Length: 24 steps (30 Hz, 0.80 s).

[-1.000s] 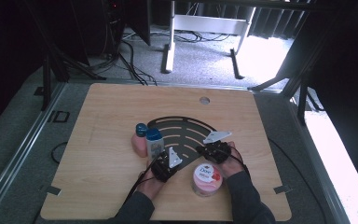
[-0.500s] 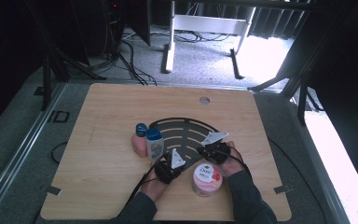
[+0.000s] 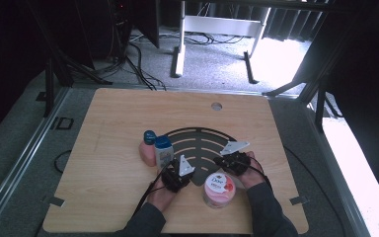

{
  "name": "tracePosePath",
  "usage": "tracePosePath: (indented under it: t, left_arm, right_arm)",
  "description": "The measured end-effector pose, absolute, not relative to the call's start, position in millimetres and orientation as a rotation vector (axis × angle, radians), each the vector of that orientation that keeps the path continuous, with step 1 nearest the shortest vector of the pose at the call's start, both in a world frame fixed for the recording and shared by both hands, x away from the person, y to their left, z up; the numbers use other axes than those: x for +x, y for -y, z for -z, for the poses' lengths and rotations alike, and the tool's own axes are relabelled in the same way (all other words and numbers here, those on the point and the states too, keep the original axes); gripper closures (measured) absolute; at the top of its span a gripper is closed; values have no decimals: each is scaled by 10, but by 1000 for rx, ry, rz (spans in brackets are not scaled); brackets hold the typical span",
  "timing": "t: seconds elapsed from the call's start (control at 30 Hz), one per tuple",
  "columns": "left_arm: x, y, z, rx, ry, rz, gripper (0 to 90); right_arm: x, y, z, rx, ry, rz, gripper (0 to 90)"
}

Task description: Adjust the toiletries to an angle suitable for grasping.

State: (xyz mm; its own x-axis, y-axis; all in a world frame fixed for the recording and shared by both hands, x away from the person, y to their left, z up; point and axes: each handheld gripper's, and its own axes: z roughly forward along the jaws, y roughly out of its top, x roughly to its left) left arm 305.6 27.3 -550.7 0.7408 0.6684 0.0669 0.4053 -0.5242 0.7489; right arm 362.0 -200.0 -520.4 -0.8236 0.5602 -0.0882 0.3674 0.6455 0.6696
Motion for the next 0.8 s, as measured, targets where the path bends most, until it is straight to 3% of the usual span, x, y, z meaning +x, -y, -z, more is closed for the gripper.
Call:
tracePosePath:
  t: [0.5,0.8]
  left_arm:
    - [3003,-456,5434,2149,-813,-391,814]
    - [2930,-573,5383,2134,-785,-340,702]
  right_arm:
    - [3365,2204,5101,799,-2459,-1044,843]
    - [3083,2554,5059,928,-2359,-1102,715]
